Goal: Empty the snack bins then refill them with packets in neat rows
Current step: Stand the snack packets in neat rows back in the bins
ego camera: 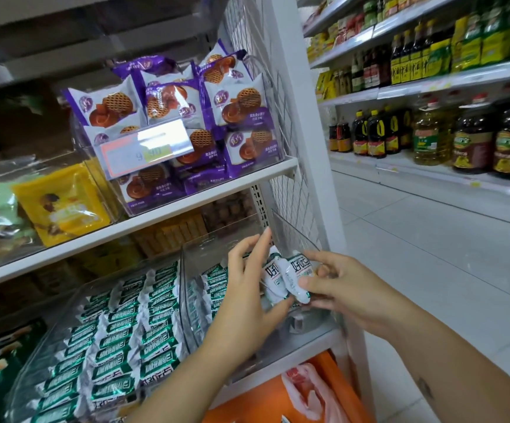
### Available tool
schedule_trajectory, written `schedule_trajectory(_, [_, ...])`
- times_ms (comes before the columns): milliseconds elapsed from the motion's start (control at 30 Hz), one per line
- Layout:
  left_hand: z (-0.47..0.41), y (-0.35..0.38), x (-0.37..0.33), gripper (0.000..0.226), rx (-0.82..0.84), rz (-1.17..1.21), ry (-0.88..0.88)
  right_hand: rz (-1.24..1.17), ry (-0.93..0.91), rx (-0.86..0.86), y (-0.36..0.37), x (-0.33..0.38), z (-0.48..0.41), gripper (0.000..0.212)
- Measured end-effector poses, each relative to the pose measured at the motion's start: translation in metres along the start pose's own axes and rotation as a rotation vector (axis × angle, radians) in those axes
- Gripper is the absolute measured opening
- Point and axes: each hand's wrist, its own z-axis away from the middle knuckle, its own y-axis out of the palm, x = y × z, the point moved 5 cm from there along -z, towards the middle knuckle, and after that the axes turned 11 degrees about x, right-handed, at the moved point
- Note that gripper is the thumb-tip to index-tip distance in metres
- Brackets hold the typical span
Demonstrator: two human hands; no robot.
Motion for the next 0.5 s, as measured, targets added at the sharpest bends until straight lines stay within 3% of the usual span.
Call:
schedule_trajectory(100, [0.003, 0.0, 0.002, 0.105, 0.033, 0.117, -0.032, 0.13, -0.019, 0.019, 0.001, 0.002, 0.002, 0.049])
schedule_trajectory(267, [0.001, -0.003, 0.005, 0.09, -0.095, 0.337, -0.098, 0.377, -0.102, 0.066, 0.014, 0.007, 0.006, 0.051])
schedule_trajectory(500, [-0.003, -0.007, 0.001, 0.088, -0.123, 0.355, -0.119, 0.578, -0.076, 0.143, 0.008, 0.021, 0.007, 0.058])
